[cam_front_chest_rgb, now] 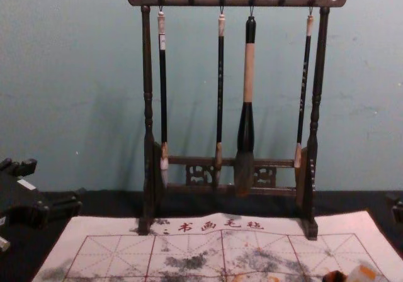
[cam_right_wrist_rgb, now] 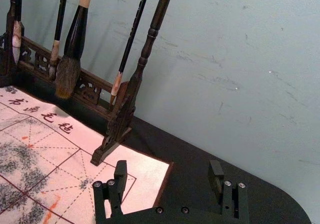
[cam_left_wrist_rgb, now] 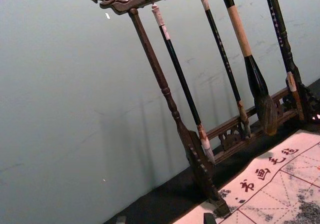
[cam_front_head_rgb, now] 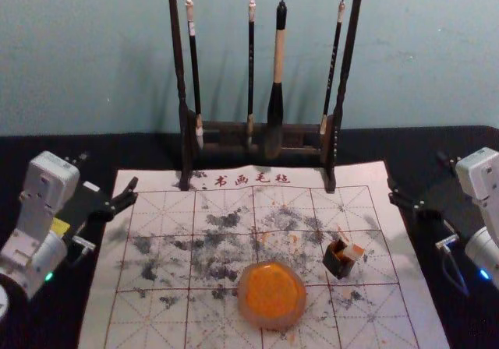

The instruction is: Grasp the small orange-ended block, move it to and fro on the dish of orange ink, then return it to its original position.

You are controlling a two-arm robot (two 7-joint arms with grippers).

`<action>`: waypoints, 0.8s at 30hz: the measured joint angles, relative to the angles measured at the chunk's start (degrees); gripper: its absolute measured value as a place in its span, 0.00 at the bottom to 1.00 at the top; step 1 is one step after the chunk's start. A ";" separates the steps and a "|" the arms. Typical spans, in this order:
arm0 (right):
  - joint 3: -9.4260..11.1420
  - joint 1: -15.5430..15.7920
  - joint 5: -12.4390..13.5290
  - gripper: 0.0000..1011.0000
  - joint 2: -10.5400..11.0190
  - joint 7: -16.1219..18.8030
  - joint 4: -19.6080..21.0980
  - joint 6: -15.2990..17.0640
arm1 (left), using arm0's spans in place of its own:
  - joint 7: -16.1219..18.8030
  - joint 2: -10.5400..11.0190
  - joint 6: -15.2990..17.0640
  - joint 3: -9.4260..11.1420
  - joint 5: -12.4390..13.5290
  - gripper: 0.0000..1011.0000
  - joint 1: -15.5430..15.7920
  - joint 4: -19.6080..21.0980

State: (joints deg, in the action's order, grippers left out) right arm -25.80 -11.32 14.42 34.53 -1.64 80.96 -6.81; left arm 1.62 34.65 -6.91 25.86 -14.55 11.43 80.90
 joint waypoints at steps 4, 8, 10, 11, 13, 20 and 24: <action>-0.03 -0.02 0.03 0.99 0.03 0.02 -0.02 -0.03 | 0.00 0.00 0.00 0.00 0.00 0.99 0.00 0.00; -0.06 -0.05 0.05 0.99 0.05 0.02 -0.05 -0.05 | 0.00 0.00 0.00 0.00 0.00 0.99 0.00 0.00; -0.06 -0.06 0.06 0.99 0.06 0.03 -0.06 -0.06 | 0.00 0.00 0.00 0.00 0.00 0.99 0.00 0.00; -0.06 -0.07 0.07 0.99 0.07 0.03 -0.06 -0.07 | 0.00 0.00 0.00 0.00 0.00 0.99 0.00 0.00; -0.06 -0.08 0.08 0.99 0.07 0.03 -0.06 -0.08 | 0.00 0.00 0.00 0.00 0.00 0.99 0.00 0.00; -0.06 -0.11 0.12 0.99 0.11 0.03 -0.07 -0.11 | 0.00 0.00 0.00 0.00 0.00 0.99 0.00 0.00; -0.06 -0.11 0.14 0.99 0.12 0.03 -0.06 -0.11 | 0.00 0.00 0.00 0.00 0.00 0.99 0.00 0.00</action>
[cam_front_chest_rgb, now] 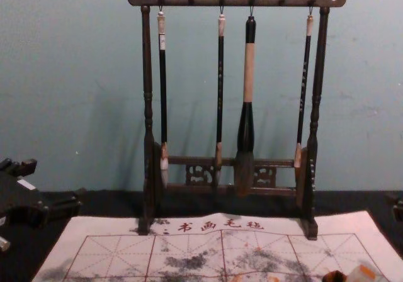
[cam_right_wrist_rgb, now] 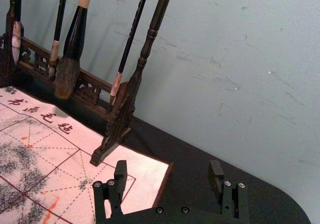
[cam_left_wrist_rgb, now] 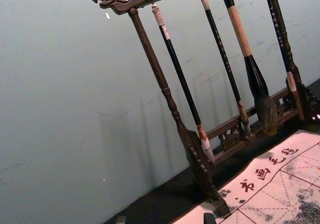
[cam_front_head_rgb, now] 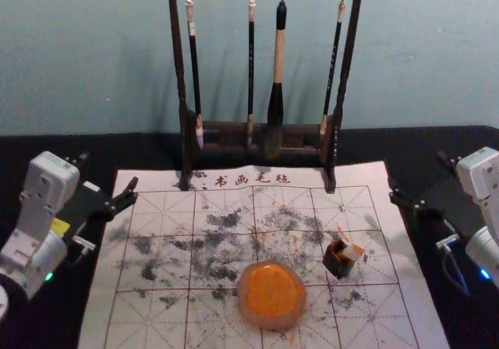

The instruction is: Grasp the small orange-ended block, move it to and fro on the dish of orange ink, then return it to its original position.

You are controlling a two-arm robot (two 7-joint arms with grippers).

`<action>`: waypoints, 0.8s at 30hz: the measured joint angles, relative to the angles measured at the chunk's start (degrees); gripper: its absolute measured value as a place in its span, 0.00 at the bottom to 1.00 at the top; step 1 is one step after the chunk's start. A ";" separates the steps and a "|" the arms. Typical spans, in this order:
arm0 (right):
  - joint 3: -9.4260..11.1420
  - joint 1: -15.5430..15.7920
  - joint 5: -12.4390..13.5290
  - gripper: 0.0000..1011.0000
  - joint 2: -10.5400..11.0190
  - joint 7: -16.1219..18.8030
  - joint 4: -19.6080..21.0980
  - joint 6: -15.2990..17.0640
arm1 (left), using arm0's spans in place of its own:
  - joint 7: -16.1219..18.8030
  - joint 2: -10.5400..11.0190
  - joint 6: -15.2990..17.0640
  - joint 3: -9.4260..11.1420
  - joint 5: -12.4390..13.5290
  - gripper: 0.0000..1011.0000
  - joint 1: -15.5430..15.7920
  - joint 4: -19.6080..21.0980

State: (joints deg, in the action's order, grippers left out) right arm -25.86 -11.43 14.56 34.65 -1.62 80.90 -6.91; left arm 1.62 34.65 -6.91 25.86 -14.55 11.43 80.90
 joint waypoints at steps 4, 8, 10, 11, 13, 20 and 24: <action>0.00 0.00 0.00 0.99 0.00 0.00 0.00 0.00 | 0.00 0.00 0.00 0.00 0.00 0.99 0.00 0.00; 0.00 0.00 0.00 0.99 0.00 0.00 0.00 0.00 | 0.00 0.00 0.00 0.00 0.00 0.99 0.00 0.00; 0.00 0.00 0.00 0.99 0.00 0.00 0.00 0.00 | 0.00 0.00 0.00 0.00 0.00 0.99 0.00 0.00; 0.00 0.00 0.00 0.99 0.00 0.00 0.00 0.00 | 0.00 0.00 0.00 0.00 0.00 0.99 0.00 0.00; 0.00 0.00 0.00 0.99 0.00 0.00 0.00 0.00 | 0.00 0.00 0.00 0.00 0.00 0.99 0.00 0.00; 0.00 0.00 -0.01 0.99 0.00 0.00 0.00 0.00 | 0.00 0.00 0.00 0.00 0.00 0.99 0.00 0.00; 0.00 0.00 -0.01 0.99 0.00 0.00 0.00 0.00 | 0.00 0.00 0.00 0.00 0.00 0.99 0.00 0.00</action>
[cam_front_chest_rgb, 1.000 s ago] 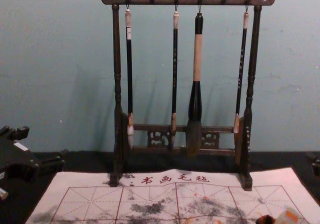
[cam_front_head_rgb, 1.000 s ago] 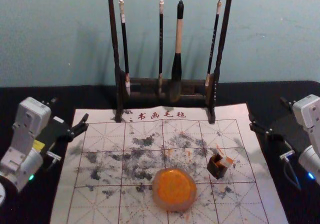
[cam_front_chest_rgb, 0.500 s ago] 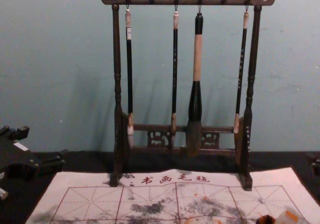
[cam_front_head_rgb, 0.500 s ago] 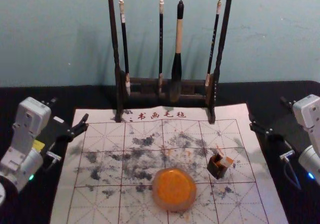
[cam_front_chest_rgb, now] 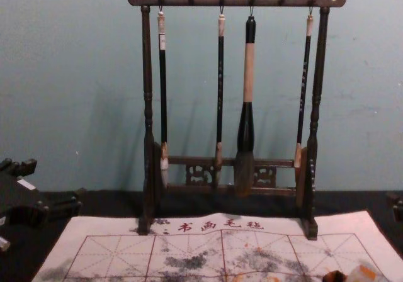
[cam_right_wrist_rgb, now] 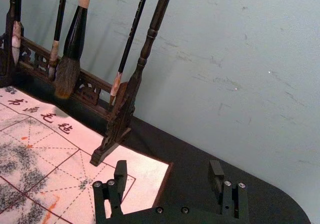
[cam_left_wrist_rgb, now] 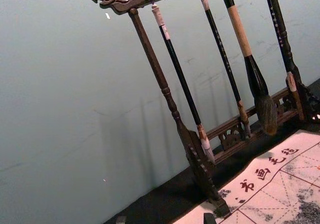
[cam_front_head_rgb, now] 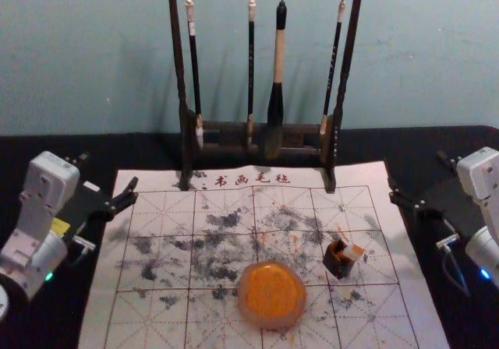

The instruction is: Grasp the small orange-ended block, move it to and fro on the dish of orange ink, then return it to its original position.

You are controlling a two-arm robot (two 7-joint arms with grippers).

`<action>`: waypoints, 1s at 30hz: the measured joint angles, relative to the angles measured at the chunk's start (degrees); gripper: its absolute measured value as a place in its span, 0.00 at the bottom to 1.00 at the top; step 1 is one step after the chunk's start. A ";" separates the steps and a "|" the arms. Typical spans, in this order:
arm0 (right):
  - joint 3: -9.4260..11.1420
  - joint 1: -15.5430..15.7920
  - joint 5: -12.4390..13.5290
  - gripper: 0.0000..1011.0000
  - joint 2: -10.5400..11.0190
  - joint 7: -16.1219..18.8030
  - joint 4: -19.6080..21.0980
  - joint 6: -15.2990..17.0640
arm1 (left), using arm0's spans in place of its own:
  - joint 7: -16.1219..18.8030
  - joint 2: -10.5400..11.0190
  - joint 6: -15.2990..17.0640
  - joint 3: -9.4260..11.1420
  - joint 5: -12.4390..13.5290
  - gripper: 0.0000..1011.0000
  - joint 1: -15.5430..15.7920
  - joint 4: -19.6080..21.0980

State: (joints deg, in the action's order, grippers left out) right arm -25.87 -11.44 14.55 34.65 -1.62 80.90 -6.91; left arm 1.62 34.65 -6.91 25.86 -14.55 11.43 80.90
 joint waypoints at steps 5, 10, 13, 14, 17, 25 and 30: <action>0.00 0.00 0.00 0.99 0.00 0.00 0.00 0.00 | 0.00 0.00 0.00 0.00 0.00 0.99 0.00 0.00; 0.00 0.00 0.00 0.99 0.00 0.00 0.00 0.00 | 0.00 0.00 0.00 0.00 0.00 0.99 0.00 0.00; 0.12 0.06 -0.01 0.99 -0.03 0.04 0.03 0.00 | 0.00 0.00 0.00 0.00 0.01 0.99 0.00 0.00; 0.53 0.23 0.03 0.99 -0.06 0.23 0.24 0.00 | 0.00 0.00 0.00 0.00 0.00 0.99 0.00 0.00; 1.38 0.70 0.38 0.99 -0.05 0.89 1.03 0.13 | 0.00 0.00 0.00 0.00 0.01 0.99 0.00 0.00; 2.83 2.69 1.84 0.99 1.48 4.36 3.98 0.53 | 0.00 0.00 0.00 0.00 0.00 0.99 0.00 0.00; 4.27 5.02 5.60 0.99 4.07 11.78 5.68 -2.12 | 0.00 0.00 0.00 0.00 0.00 0.99 0.00 0.00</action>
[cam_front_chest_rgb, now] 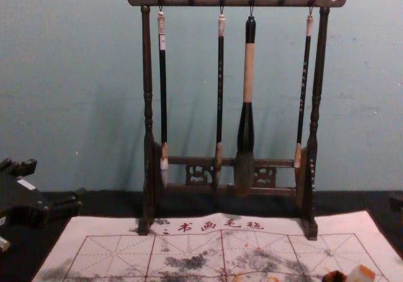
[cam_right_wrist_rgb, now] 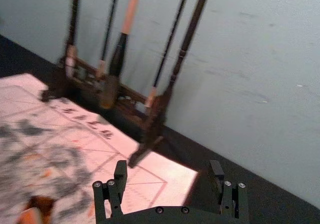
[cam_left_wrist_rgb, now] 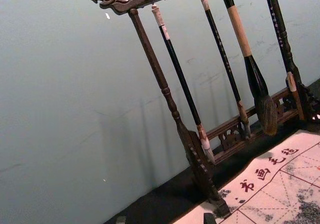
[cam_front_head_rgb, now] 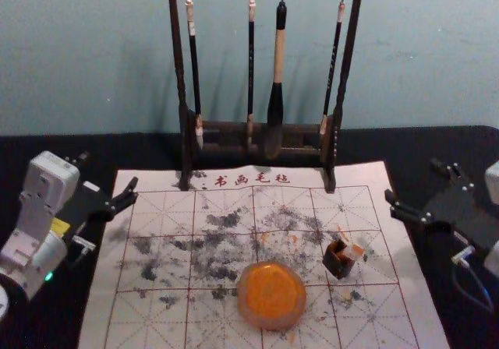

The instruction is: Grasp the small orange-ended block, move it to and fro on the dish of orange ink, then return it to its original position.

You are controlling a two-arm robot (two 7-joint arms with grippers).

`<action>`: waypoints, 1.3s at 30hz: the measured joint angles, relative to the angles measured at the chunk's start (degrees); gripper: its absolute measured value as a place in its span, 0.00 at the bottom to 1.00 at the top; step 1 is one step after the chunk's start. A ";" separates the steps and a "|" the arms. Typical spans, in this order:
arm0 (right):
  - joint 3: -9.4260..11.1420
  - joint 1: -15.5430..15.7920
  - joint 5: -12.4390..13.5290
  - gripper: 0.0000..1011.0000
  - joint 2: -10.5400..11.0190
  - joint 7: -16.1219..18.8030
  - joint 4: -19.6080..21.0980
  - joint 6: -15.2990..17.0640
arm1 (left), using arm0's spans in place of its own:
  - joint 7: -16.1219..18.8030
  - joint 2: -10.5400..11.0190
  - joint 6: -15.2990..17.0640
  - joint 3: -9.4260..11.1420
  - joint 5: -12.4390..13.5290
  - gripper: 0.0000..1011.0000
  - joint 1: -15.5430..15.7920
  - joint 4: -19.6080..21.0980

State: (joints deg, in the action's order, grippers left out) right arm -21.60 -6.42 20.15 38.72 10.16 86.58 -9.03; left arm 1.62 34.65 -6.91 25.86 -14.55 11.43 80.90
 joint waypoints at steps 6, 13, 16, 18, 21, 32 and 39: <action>1.96 2.03 6.56 0.99 1.99 9.57 0.06 -3.59 | 0.00 0.00 0.00 0.00 0.00 0.99 0.00 0.00; 2.63 3.05 10.48 0.99 3.61 17.85 -0.09 -5.25 | 0.00 -0.01 0.00 0.00 0.00 0.99 0.00 0.00; 2.04 2.96 10.93 0.99 4.22 21.91 -0.53 -5.29 | 0.00 0.00 0.00 0.00 0.00 0.99 0.00 0.00; 1.78 2.81 10.94 0.99 4.28 23.08 -0.77 -5.17 | 0.00 0.00 0.00 0.00 0.00 0.99 0.00 0.00; 1.13 2.41 10.93 0.99 4.25 25.23 -1.34 -4.58 | 0.00 0.00 0.00 0.00 0.00 0.99 0.00 0.00; -1.03 -0.30 9.79 0.99 2.27 29.83 -4.34 -0.40 | 0.00 0.00 0.00 0.00 0.00 0.99 0.00 0.00; -1.91 -2.05 8.11 0.99 0.89 30.85 -6.37 1.13 | 0.00 0.00 0.00 0.00 0.00 0.99 0.00 0.00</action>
State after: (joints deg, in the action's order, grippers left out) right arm -23.51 -8.47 28.26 39.61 41.00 80.21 -7.90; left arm 1.62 34.65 -6.91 25.86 -14.55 11.43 80.90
